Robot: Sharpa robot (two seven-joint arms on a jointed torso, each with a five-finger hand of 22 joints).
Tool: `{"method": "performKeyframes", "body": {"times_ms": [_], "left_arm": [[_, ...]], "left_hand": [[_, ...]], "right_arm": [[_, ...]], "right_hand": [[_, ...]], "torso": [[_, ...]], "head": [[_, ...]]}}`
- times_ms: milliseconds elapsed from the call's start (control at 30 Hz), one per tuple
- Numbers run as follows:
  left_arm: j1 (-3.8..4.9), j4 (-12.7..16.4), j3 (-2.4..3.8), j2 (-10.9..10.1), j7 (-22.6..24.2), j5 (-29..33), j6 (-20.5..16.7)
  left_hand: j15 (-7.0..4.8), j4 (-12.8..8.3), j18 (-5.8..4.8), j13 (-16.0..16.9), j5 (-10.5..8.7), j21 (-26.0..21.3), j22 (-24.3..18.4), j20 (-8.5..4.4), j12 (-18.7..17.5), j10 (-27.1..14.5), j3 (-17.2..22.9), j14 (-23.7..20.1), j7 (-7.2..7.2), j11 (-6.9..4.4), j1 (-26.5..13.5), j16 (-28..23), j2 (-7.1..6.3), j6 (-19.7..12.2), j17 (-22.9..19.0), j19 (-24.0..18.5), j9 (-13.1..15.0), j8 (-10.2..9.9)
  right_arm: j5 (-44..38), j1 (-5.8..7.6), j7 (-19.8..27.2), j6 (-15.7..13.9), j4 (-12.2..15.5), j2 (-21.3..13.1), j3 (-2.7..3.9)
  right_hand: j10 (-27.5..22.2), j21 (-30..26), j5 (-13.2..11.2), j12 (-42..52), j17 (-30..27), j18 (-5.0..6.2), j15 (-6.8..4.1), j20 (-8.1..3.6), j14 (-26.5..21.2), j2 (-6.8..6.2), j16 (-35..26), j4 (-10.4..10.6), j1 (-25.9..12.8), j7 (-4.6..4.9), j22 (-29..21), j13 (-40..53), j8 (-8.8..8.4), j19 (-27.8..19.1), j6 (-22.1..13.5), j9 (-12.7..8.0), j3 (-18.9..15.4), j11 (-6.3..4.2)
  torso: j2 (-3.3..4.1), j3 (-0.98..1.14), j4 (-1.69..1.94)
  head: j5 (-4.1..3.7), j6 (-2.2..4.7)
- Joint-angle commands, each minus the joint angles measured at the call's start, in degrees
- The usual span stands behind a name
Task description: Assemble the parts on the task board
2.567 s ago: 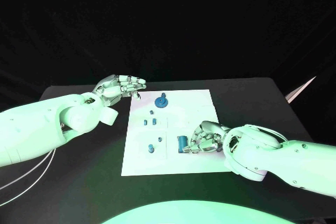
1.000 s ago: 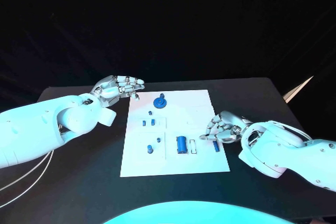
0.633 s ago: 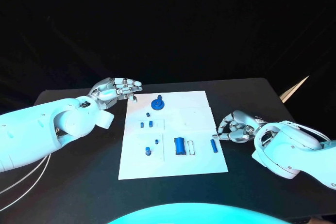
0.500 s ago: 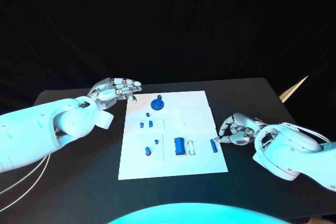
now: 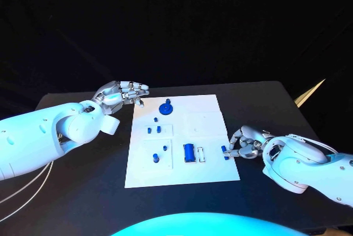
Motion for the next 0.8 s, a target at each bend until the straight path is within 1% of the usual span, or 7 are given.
{"method": "performKeyframes", "body": {"times_ms": [33, 300, 367, 533, 600, 667, 800], "left_arm": [[0.03, 0.1, 0.04, 0.1, 0.1, 0.1, 0.2], [0.03, 0.0, 0.04, 0.1, 0.0, 0.1, 0.3], [0.03, 0.0, 0.04, 0.1, 0.0, 0.1, 0.4], [0.03, 0.1, 0.04, 0.0, 0.0, 0.1, 0.4], [0.03, 0.1, 0.04, 0.0, -0.1, 0.1, 0.4], [0.03, 0.1, 0.04, 0.0, -0.1, 0.1, 0.4], [0.03, 0.2, 0.04, -0.1, -0.1, 0.1, 0.4]], "left_hand": [[0.08, 1.0, 0.74, -0.6, -0.08, -0.7, -0.7, 0.46, 0.4, -1.0, -1.2, -0.3, 0.18, 0.27, -0.6, -0.7, 0.65, -0.5, -0.7, 0.9, -0.6, 1.2], [0.08, 1.0, 0.74, -0.6, -0.08, -0.7, -0.7, 0.46, 0.4, -1.0, -1.2, -0.3, 0.18, 0.27, -0.6, -0.7, 0.65, -0.5, -0.7, 0.9, -0.6, 1.2], [0.08, 1.0, 0.74, -0.6, -0.08, -0.7, -0.7, 0.46, 0.4, -1.0, -1.2, -0.3, 0.18, 0.27, -0.6, -0.7, 0.65, -0.5, -0.7, 0.9, -0.6, 1.2], [0.08, 1.0, 0.74, -0.6, -0.08, -0.7, -0.7, 0.46, 0.4, -1.0, -1.2, -0.3, 0.18, 0.27, -0.6, -0.7, 0.65, -0.5, -0.7, 0.9, -0.6, 1.2], [0.08, 1.0, 0.74, -0.6, -0.08, -0.7, -0.7, 0.46, 0.4, -1.0, -1.2, -0.3, 0.18, 0.27, -0.6, -0.7, 0.65, -0.5, -0.7, 0.9, -0.6, 1.2], [0.08, 1.0, 0.74, -0.6, -0.08, -0.7, -0.7, 0.46, 0.4, -1.0, -1.2, -0.3, 0.18, 0.27, -0.6, -0.7, 0.65, -0.5, -0.7, 0.9, -0.6, 1.2], [0.08, 1.0, 0.74, -0.6, -0.08, -0.7, -0.7, 0.46, 0.4, -1.0, -1.2, -0.3, 0.18, 0.27, -0.6, -0.7, 0.65, -0.5, -0.7, 0.9, -0.6, 1.2]], "right_arm": [[-0.2, -0.42, -0.2, 0.3, -0.4, 0.5, -0.03], [-0.5, -1.03, -0.4, 0.3, -1.6, 2.6, -0.06], [-0.6, -1.21, -0.5, 0.4, -2.0, 3.2, -0.06], [-1.2, -1.65, -0.7, 0.8, -3.1, 4.3, -0.07], [-1.5, -1.81, -1.0, 1.3, -3.6, 4.7, -0.08], [-1.8, -1.93, -1.3, 1.9, -4.1, 4.9, -0.09], [-3.5, -2.08, -2.5, 3.2, -4.7, 5.4, -0.13]], "right_hand": [[0.2, 0.3, -0.5, -0.4, 12.1, -0.92, -0.26, 0.40, 5.1, 0.52, 0.6, 0.2, 0.8, 0.25, 13.6, 6.4, -0.22, 4.3, 0.6, -0.2, 2.2, 0.25], [0.3, 0.3, -0.5, -0.4, 12.1, -0.92, -0.30, 0.38, 5.2, 0.64, 0.6, 0.2, 0.8, 0.17, 13.6, 6.5, -0.17, 4.3, 0.9, -0.2, 2.3, 0.19], [0.3, 0.3, -0.5, -0.4, 12.1, -0.92, -0.33, 0.37, 5.2, 0.73, 0.6, 0.2, 0.8, 0.12, 13.6, 6.5, -0.15, 4.3, 1.0, -0.2, 2.4, 0.15], [0.3, 0.4, -0.1, -0.3, 12.2, -0.93, -0.54, 0.24, 5.2, 1.31, 0.6, -0.2, 1.8, -0.17, 13.7, 6.6, -0.25, 4.3, 1.2, -0.2, 3.4, -0.12], [0.3, 0.5, -1.2, -0.4, 12.2, -0.93, -0.83, -0.04, 5.2, 1.77, 0.6, -0.8, 4.5, -0.45, 13.7, 6.6, -0.66, 4.3, 1.4, -0.5, 5.9, -0.39], [0.3, 0.6, -0.7, -0.4, 12.3, -0.97, -1.00, -0.20, 5.2, 1.57, 0.6, -1.4, 6.9, -0.63, 13.7, 6.6, -1.08, 4.3, 1.7, -0.7, 8.7, -0.59], [0.2, 0.8, -0.3, -0.5, 12.3, -1.00, -1.02, -0.33, 5.2, -0.30, 0.7, -2.0, 8.9, -0.65, 13.7, 6.7, -1.78, 4.3, 2.4, -1.2, 14.5, -0.64]], "torso": [[-0.03, -0.02, -0.06], [-0.03, -0.01, -0.04], [-0.02, -0.04, -0.02], [0.00, -0.08, -0.01], [-0.01, -0.09, -0.02], [-0.04, -0.11, -0.04], [-0.08, -0.13, -0.04]], "head": [[0.12, -0.10], [0.18, -0.08], [0.20, -0.11], [0.27, -0.25], [0.30, -0.27], [0.35, -0.33], [0.38, -0.41]]}}
